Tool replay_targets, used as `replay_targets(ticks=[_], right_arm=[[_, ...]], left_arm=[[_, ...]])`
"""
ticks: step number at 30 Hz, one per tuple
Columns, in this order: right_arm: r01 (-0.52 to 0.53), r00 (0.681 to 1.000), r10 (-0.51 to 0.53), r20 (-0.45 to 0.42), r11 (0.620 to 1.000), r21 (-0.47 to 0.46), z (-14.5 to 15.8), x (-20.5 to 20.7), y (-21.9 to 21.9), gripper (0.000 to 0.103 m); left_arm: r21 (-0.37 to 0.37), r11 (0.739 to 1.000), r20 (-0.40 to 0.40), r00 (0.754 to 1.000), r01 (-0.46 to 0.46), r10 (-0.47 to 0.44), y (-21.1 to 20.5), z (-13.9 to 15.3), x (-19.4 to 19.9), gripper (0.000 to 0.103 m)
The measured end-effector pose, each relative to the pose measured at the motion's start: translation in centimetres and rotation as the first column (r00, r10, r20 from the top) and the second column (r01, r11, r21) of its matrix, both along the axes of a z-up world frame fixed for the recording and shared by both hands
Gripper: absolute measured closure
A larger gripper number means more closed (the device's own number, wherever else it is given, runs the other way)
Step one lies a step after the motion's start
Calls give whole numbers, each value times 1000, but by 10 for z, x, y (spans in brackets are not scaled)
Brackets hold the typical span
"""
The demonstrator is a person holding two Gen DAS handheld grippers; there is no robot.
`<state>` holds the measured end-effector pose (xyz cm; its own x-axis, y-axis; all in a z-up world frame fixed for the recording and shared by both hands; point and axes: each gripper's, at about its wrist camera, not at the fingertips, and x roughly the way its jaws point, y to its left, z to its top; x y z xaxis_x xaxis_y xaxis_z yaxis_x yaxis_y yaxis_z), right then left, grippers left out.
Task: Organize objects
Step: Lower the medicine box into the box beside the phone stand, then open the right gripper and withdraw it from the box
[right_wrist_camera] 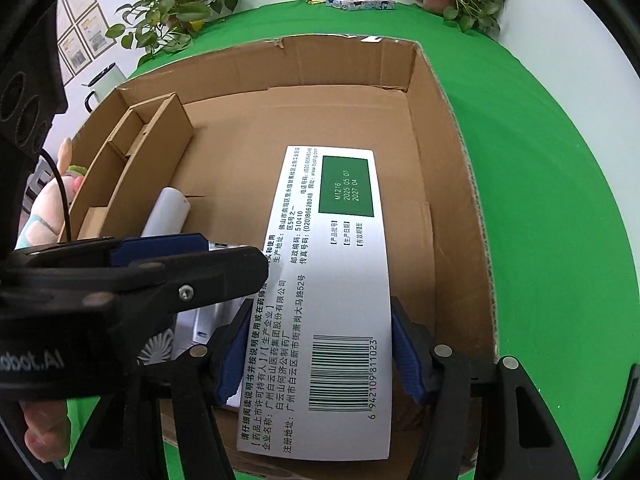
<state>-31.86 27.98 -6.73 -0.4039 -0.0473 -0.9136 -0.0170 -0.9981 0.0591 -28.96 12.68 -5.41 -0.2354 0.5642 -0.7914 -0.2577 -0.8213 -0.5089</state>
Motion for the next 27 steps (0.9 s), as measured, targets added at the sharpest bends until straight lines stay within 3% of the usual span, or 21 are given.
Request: replay_targets(ticks=[8,13,16,22,23,27], right_arm=[[12,999,-13,31,1000,21,-12,-2,-7,42],[26,998,-24,60,999,-44,-21,0,1,39],[9,999,-5,49,997,-81,-21,4,-1,30],[-51,996,46,-73,997,-64,0,26,-11,13],[-59,993,54,-101,998,-39,6,33,-14,2],[-98,959,113,-258,993,71,29,70,-29,1]], left_arm=[[20,999,10,1000,-28,27,-15,-6,2,49],[68,998,10,1000,-17,16,-18,-6,13,49],[105,994,11,1000,-5,3,-14,-6,14,49],[153,988,-30,1000,-4,9,-22,10,36,49],[152,988,-47,999,-9,17,-24,15,40,49],[118,993,-189,981,-14,36,-43,41,76,49]])
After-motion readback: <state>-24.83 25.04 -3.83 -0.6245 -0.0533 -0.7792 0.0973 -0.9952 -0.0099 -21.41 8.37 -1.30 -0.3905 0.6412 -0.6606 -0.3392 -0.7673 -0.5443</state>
